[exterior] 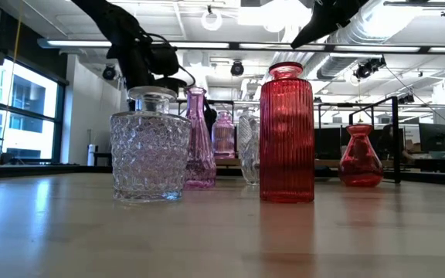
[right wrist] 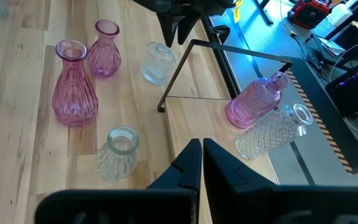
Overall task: Sort vases onto shelf
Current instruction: Align the transparent vase with the other transparent vase on the shelf
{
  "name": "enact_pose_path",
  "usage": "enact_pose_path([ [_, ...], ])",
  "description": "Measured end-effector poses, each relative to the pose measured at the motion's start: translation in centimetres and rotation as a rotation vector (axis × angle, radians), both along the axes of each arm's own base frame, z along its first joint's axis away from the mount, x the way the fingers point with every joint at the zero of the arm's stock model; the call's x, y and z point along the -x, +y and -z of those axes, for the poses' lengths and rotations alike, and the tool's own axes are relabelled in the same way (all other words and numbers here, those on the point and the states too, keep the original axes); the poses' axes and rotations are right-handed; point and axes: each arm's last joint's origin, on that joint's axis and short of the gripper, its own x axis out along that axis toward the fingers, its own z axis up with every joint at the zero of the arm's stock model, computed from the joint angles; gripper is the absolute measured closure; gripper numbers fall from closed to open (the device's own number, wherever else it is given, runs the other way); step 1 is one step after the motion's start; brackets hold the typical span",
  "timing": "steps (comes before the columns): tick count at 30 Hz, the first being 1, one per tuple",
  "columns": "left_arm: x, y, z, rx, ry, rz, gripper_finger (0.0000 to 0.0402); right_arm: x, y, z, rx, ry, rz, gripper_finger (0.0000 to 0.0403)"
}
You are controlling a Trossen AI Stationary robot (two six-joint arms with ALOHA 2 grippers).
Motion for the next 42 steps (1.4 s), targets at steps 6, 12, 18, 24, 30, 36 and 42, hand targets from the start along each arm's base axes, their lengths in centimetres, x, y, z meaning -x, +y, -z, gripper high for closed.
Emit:
enact_pose_path([
  [6, 0.2, -0.2, -0.7, -0.006, -0.021, 0.004, 0.0255, 0.0, 0.0, 0.0, 0.000, 0.000, 0.000, 0.0402],
  [12, 0.1, -0.7, -0.5, 0.028, -0.011, 0.025, 0.0255, 0.0, 0.0, 0.0, -0.003, -0.005, -0.002, 0.0402],
  [18, -0.2, -1.2, -0.5, 0.033, -0.008, 0.040, 0.0255, 0.0, 0.0, -0.1, -0.002, -0.008, -0.002, 0.0402],
  [24, -0.6, -1.0, 0.3, 0.039, 0.010, 0.037, 0.0255, 0.0, 0.0, -0.1, -0.004, -0.009, -0.001, 0.0402],
  [30, -1.5, -0.5, 1.9, 0.061, 0.023, 0.041, 0.0255, 0.0, 0.0, 0.0, -0.016, -0.009, 0.008, 0.0402],
  [36, -1.6, -0.5, 2.0, 0.063, 0.012, 0.050, 0.0296, 0.0, 0.0, 0.0, -0.022, -0.004, 0.012, 0.0402],
  [42, -1.3, -0.5, 1.5, 0.025, 0.022, 0.051, 0.0382, 0.0, 0.0, 0.0, -0.020, -0.003, 0.011, 0.0402],
])
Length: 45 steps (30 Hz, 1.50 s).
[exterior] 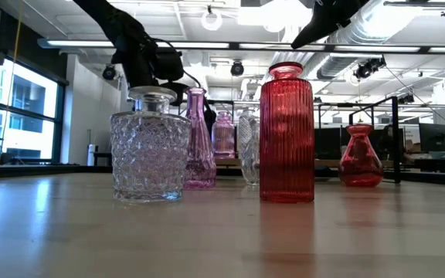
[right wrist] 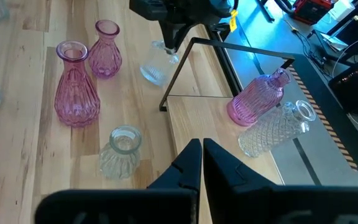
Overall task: Sort vases onto shelf
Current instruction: Align the transparent vase with the other transparent vase on the shelf
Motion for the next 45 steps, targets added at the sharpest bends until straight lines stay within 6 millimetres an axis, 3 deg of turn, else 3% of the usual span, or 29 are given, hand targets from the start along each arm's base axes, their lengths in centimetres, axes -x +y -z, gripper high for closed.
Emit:
enact_pose_path([
  [9, 0.6, -0.5, -0.6, 0.000, 0.023, -0.001, 0.0378, 0.0, 0.0, 0.0, 0.004, 0.002, -0.002, 0.0402],
  [16, 1.7, -1.0, -3.2, -0.080, -0.018, -0.019, 0.0378, 0.0, 0.0, 0.0, 0.007, 0.002, 0.001, 0.0402],
  [23, 2.5, -1.6, -9.3, -0.221, -0.088, -0.039, 0.0379, 0.0, -0.1, 0.0, 0.039, 0.010, 0.020, 0.0402],
  [30, 1.9, -2.7, -16.5, -0.362, -0.219, -0.014, 0.0378, 0.2, -0.5, 0.2, 0.042, 0.037, 0.037, 0.0402],
  [34, 1.4, -3.2, -19.1, -0.408, -0.292, 0.009, 0.0379, 0.8, -1.6, 0.6, 0.033, 0.094, 0.117, 0.0402],
  [39, 0.0, -3.1, -20.1, -0.424, -0.317, 0.036, 0.0379, 1.9, -3.0, 1.5, -0.039, 0.176, 0.242, 0.0402],
  [45, -3.3, -2.8, -18.6, -0.402, -0.271, 0.113, 0.0378, 2.1, -3.0, 2.7, -0.104, 0.183, 0.267, 0.0403],
])
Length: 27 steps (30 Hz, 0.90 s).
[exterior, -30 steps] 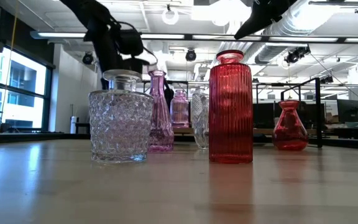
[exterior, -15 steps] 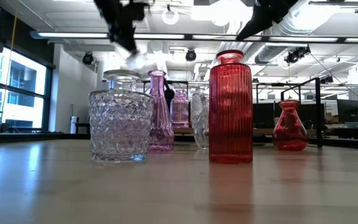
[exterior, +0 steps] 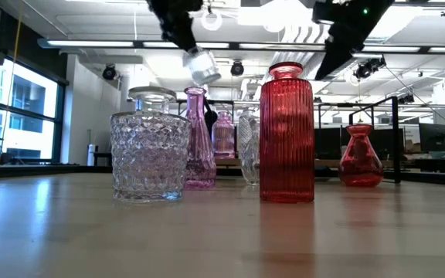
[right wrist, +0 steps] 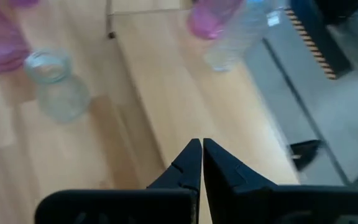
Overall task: Sort vases onto shelf
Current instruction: Align the transparent vase with the other transparent vase on the shelf
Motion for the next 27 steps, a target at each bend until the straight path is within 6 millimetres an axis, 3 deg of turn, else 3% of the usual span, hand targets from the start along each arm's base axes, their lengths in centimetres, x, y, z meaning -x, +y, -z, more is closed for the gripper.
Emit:
enact_pose_path([
  [7, -3.9, 0.5, 1.4, 0.008, 0.042, 0.091, 0.0379, -0.5, 0.4, 3.7, -0.137, -0.062, -0.048, 0.0403],
  [15, -7.8, 1.3, 0.8, 0.002, -0.012, 0.173, 0.0379, -1.6, 2.9, 3.6, -0.285, -0.188, -0.243, 0.0403],
  [22, -11.0, 2.4, 4.2, 0.034, 0.070, 0.218, 0.0379, -1.5, 4.9, 4.3, -0.343, -0.181, -0.286, 0.0403],
  [27, -12.2, 2.8, 6.7, 0.047, 0.140, 0.241, 0.0379, -1.7, 6.1, 5.0, -0.341, -0.213, -0.327, 0.0403],
])
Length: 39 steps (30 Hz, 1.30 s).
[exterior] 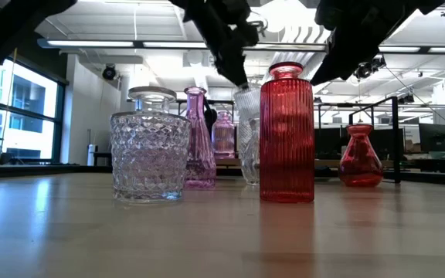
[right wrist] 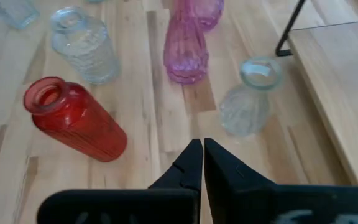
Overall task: Sort vases onto shelf
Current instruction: Align the transparent vase with the other transparent vase on the shelf
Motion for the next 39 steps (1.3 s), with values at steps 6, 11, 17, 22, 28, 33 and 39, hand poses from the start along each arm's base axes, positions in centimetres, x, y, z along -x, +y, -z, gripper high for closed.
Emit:
enact_pose_path([
  [6, -0.6, 0.2, 1.6, 0.011, 0.041, 0.009, 0.0379, 0.1, 1.0, 0.1, -0.006, -0.005, -0.061, 0.0403],
  [11, -1.6, -0.1, 3.6, 0.029, 0.088, 0.032, 0.0379, 0.0, 1.3, 0.0, -0.002, -0.016, -0.163, 0.0403],
  [17, -2.6, -0.6, 5.1, 0.022, 0.113, 0.063, 0.0379, 0.1, 1.4, 0.1, -0.021, 0.002, -0.211, 0.0403],
  [22, -2.7, -0.4, 5.1, -0.001, 0.107, 0.060, 0.0379, 0.3, 1.4, 0.3, -0.025, 0.023, -0.208, 0.0403],
  [28, -2.6, 0.2, 5.3, -0.007, 0.112, 0.042, 0.0379, 0.4, 1.4, 0.4, -0.021, 0.041, -0.212, 0.0403],
  [33, -2.5, 0.7, 5.8, -0.018, 0.127, 0.023, 0.0380, 0.5, 1.4, 0.6, -0.019, 0.060, -0.214, 0.0403],
  [39, -2.5, 1.0, 6.1, -0.080, 0.169, -0.001, 0.0380, 0.5, 1.4, 0.6, -0.009, 0.059, -0.225, 0.0403],
])
